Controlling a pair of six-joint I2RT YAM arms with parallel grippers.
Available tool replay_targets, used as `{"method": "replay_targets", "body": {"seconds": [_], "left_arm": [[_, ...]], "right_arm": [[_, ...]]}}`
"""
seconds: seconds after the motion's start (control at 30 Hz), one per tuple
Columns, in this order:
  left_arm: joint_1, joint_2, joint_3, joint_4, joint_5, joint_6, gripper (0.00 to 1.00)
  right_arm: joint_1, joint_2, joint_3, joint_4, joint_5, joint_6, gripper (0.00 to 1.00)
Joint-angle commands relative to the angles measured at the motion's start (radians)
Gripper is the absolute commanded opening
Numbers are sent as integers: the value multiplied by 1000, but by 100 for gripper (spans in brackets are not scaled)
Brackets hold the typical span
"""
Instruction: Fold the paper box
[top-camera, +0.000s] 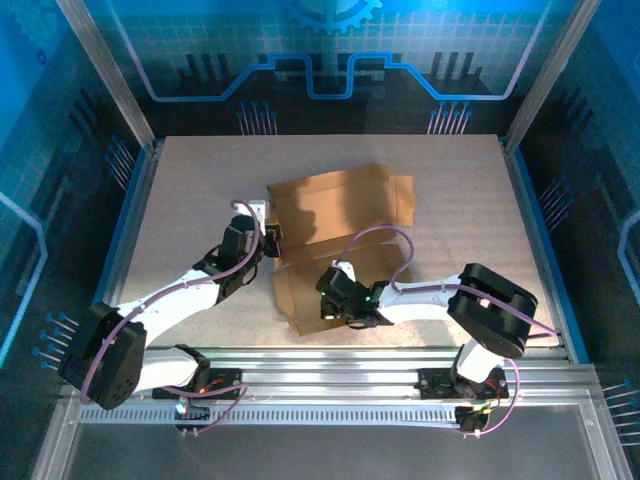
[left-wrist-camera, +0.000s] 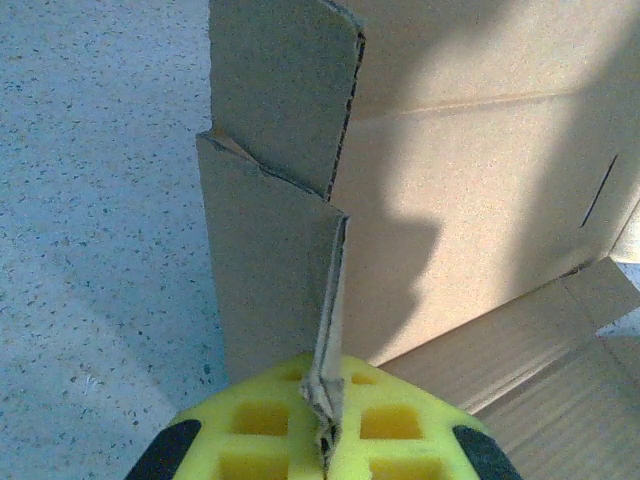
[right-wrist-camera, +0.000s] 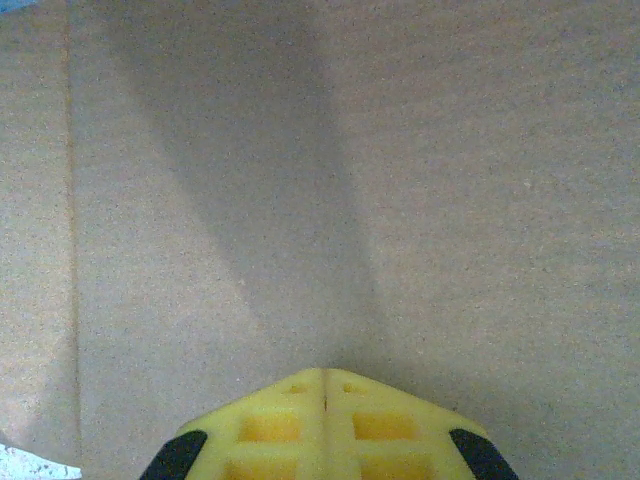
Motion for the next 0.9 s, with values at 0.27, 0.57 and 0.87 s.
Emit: {"method": "replay_targets", "body": {"seconds": [0.27,0.57,0.87], "left_arm": [[-109,26,-96,-403,-84,-200,5],[-202,19,-122,-481,-177,-344,5],[-248,-33,-220,-338,-211,-335,4]], "right_arm": [[37,49,-1,-45,64,23,0],[39,42,-6,-41,71,30,0],[44,-52,-61,54,54,-18,0]]}}
